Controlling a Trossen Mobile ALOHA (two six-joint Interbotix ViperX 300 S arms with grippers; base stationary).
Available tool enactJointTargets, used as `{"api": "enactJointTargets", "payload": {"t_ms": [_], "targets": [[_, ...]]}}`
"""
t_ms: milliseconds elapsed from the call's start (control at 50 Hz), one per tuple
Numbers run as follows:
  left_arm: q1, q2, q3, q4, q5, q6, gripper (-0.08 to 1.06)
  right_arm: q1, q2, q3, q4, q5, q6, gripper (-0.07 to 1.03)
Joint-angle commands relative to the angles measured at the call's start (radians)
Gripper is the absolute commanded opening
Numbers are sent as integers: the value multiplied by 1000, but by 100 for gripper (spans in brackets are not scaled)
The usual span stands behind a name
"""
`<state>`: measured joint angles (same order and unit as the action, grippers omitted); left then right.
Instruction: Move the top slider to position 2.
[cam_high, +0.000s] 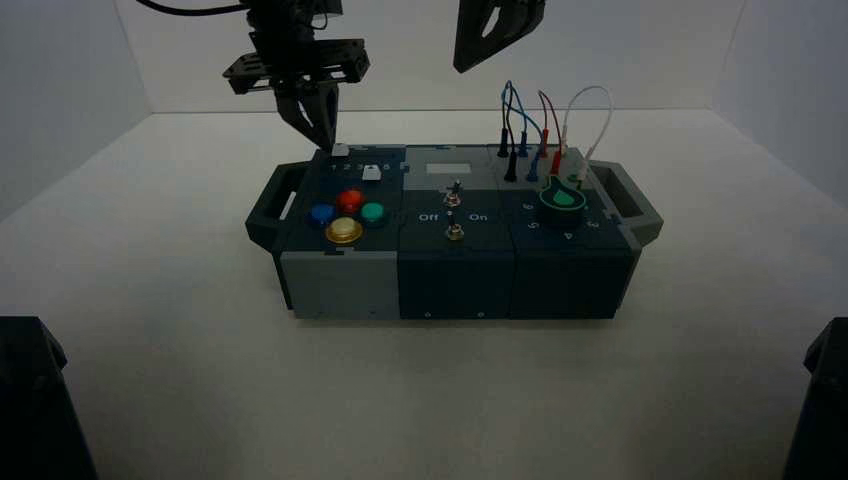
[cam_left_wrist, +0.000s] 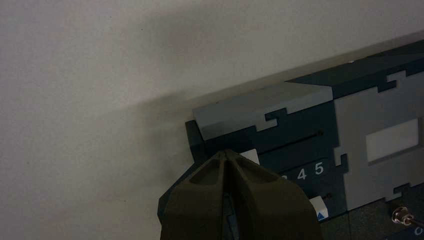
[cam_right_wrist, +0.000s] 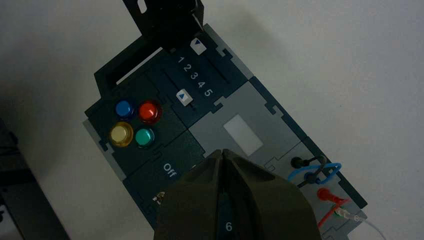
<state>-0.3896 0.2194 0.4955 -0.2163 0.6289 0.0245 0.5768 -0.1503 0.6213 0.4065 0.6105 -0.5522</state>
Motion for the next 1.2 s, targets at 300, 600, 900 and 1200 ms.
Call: {"api": "enactJointTargets", "payload": {"t_ms": [300, 600, 900, 1200], "targets": [[-15, -12, -25, -8, 0, -2, -3, 5, -17, -18, 2, -2, -6, -2], [-15, -11, -28, -9, 0, -2, -3, 3, -18, -17, 2, 0, -6, -2], [-15, -9, -29, -9, 0, -2, -3, 5, -18, -12, 2, 0, -5, -2], [-23, -8, -34, -11, 2, -2, -3, 3, -18, -9, 2, 0, -6, -2]]}}
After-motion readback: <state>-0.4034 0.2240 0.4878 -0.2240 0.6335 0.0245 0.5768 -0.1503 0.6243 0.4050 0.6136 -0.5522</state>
